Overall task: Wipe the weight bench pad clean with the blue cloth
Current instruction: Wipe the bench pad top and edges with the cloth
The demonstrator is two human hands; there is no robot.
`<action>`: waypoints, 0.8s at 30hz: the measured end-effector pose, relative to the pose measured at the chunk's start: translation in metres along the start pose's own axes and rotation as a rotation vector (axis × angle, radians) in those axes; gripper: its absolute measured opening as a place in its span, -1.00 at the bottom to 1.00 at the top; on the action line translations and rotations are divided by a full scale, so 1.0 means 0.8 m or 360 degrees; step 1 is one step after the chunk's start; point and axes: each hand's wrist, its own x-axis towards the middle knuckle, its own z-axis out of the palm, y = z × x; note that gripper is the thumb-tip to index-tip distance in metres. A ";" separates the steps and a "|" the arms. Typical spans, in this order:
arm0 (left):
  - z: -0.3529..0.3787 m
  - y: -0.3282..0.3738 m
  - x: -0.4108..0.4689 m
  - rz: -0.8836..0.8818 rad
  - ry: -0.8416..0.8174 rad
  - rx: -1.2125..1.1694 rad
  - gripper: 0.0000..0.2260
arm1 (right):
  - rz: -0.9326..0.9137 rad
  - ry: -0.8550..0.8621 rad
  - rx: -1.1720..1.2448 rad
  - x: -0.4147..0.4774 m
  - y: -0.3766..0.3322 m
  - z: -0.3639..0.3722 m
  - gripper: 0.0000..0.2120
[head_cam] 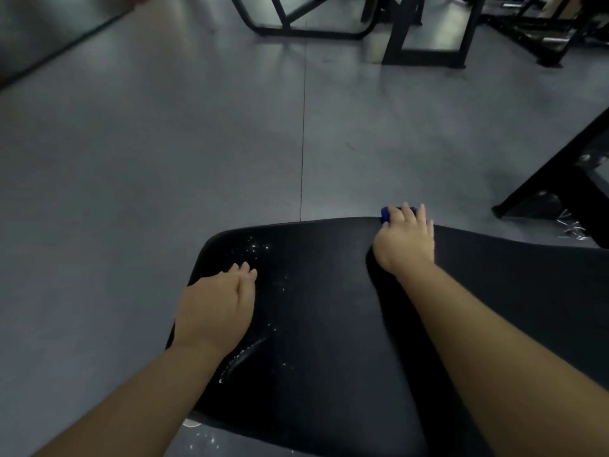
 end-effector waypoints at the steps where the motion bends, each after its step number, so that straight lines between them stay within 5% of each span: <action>1: 0.001 0.003 -0.001 -0.0022 -0.0016 0.0031 -0.24 | 0.0085 -0.0009 -0.0026 -0.002 -0.024 0.004 -0.51; 5: -0.002 0.004 0.000 -0.0040 -0.0077 0.0038 -0.22 | -0.0445 0.0003 0.0102 -0.050 -0.121 0.039 -0.55; 9: 0.000 0.000 -0.001 -0.0056 -0.0076 -0.0011 -0.25 | -0.0917 -0.0092 0.0237 -0.056 -0.098 0.029 -0.58; 13: 0.003 -0.002 -0.003 -0.0043 -0.0050 0.0026 -0.29 | -0.0669 -0.0047 0.0030 0.024 -0.012 0.005 -0.65; 17: -0.003 0.009 -0.009 -0.0021 -0.0068 0.0005 -0.42 | -0.0440 -0.0352 -0.0109 0.060 -0.013 -0.003 -0.71; 24: -0.007 0.006 -0.009 0.0019 -0.0152 0.0069 -0.62 | -0.0813 -0.0767 -0.0232 0.042 -0.157 0.017 -0.79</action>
